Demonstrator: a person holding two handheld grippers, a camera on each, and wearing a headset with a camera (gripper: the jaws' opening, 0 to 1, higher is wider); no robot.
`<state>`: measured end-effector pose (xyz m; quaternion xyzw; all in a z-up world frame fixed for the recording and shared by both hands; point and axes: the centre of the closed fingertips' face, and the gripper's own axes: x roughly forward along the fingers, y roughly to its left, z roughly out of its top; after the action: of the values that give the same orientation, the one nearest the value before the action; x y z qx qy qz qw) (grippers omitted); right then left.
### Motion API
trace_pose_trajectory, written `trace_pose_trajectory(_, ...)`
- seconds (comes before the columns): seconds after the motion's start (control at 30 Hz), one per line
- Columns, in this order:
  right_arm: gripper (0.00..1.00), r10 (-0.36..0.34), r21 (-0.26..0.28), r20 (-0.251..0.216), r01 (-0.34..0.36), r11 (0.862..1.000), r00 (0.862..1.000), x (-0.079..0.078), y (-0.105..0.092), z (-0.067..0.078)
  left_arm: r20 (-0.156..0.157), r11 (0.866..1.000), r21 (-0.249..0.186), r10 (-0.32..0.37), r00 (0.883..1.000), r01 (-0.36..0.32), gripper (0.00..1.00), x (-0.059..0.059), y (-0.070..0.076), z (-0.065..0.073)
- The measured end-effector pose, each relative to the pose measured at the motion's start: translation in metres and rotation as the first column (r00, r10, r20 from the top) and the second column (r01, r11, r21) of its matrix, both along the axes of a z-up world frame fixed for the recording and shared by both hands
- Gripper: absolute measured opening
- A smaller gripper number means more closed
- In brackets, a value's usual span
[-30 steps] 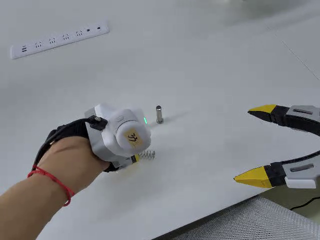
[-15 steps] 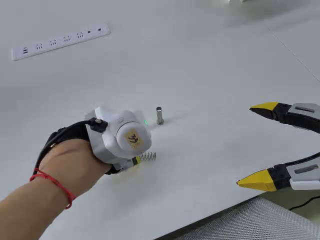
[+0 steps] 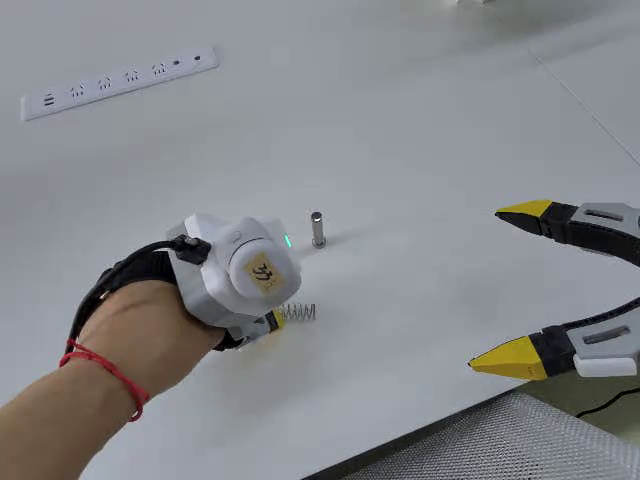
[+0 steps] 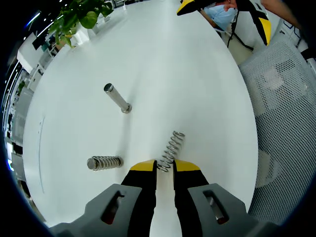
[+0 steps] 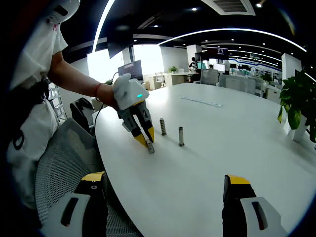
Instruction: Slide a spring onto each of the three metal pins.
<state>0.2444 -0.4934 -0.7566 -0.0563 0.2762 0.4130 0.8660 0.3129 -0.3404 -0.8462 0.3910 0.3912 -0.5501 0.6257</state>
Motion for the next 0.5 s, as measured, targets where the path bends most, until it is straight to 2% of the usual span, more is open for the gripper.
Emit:
trace_pose_trajectory(0.03, 0.97, -0.001, 0.0, 0.002, 0.001, 1.0, 1.0, 0.0004, 0.0, 0.0004, -0.017, 1.0, -0.005, 0.011, 1.0, -0.011, 0.08, -0.0021, -0.0002, -0.0004)
trace_pose_trajectory(0.4, 0.95, -0.002, -0.003, 0.006, 0.002, 1.0, 1.0, 0.0007, -0.0009, 0.0003, -0.033, 1.0, 0.0, 0.018, 0.999, -0.018, 0.06, -0.0056, 0.0017, 0.0009)
trace_pose_trajectory(0.5, 0.95, -0.005, -0.002, 0.004, 0.005, 1.0, 1.0, 0.0004, -0.002, 0.0005, -0.045, 0.999, -0.014, 0.03, 0.999, -0.031, 0.06, -0.0071, -0.0008, 0.0016)
